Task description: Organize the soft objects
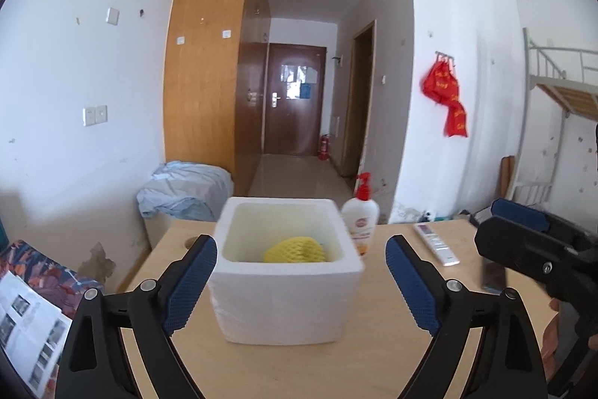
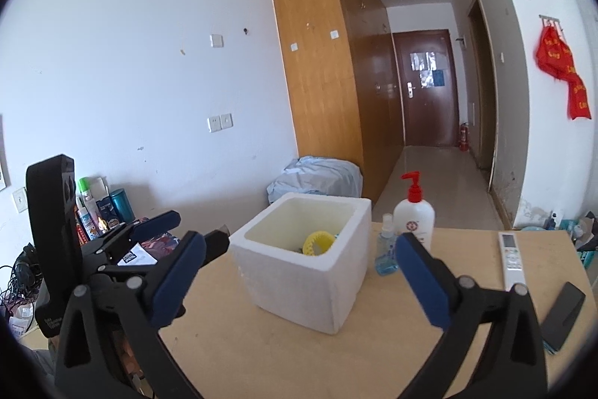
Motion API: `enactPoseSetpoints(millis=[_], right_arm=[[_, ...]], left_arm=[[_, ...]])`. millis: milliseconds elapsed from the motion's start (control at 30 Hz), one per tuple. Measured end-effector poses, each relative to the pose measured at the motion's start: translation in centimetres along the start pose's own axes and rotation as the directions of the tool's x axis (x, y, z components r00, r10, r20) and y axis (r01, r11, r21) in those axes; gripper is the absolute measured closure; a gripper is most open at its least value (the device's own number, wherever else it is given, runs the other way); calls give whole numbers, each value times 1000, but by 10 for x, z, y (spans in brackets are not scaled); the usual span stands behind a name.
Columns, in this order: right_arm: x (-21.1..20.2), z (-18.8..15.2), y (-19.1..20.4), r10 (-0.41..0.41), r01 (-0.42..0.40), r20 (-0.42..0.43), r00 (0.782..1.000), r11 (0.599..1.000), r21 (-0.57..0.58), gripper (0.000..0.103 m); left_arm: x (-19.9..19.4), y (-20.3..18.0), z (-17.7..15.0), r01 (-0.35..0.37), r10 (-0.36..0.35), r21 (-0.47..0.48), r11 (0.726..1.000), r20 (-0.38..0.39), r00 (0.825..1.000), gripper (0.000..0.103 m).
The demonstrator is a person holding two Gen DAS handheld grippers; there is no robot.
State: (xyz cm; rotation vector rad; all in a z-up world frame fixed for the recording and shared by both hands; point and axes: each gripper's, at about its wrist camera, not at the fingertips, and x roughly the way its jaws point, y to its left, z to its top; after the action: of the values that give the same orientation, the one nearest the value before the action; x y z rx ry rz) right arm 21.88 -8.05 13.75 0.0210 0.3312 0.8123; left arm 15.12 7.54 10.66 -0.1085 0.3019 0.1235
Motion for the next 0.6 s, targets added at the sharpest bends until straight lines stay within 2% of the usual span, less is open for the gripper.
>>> enactPoseSetpoints(millis=[300, 600], right_arm=[[-57, -12, 4, -45, 45, 61, 997, 999, 11, 0], [-88, -29, 13, -71, 71, 93, 993, 997, 10, 0]], left_arm=[[-42, -31, -7, 36, -36, 13, 999, 32, 999, 11], [-80, -50, -15, 63, -66, 34, 997, 78, 995, 11]])
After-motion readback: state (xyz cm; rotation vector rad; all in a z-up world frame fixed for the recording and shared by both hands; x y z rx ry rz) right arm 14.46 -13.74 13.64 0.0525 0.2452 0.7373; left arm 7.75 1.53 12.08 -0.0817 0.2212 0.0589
